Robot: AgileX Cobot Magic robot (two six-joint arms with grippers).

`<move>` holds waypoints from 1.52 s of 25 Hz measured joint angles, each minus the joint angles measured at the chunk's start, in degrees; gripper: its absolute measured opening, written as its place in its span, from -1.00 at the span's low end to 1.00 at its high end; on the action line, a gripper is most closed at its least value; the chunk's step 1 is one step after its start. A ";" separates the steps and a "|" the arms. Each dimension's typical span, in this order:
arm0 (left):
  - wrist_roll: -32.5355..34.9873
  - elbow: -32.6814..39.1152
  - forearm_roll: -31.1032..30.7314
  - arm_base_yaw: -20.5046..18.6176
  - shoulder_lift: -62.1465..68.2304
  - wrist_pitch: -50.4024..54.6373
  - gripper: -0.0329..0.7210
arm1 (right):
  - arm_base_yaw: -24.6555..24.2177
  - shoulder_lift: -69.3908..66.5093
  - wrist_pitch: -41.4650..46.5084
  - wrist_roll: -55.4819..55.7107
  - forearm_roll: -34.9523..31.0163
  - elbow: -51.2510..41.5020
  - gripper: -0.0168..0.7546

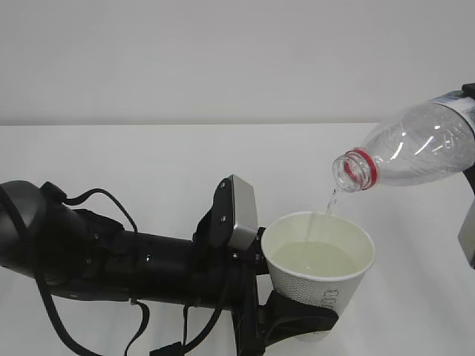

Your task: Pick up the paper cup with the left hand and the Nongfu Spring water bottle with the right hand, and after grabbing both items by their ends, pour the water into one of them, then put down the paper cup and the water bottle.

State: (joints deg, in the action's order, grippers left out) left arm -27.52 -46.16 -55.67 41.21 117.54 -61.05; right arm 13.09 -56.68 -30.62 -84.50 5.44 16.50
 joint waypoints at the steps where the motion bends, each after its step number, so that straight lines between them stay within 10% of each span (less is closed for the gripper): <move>1: 0.00 0.00 0.00 0.00 0.00 0.00 0.46 | 0.00 0.00 0.00 0.00 0.00 0.00 0.23; 38: 0.00 0.00 2.91 0.00 0.00 0.00 0.46 | 0.00 0.00 -0.33 8.51 -5.05 0.00 0.23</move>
State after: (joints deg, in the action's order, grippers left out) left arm -27.52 -46.16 -52.76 41.21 117.54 -61.05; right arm 13.09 -56.68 -30.95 -75.99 0.38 16.50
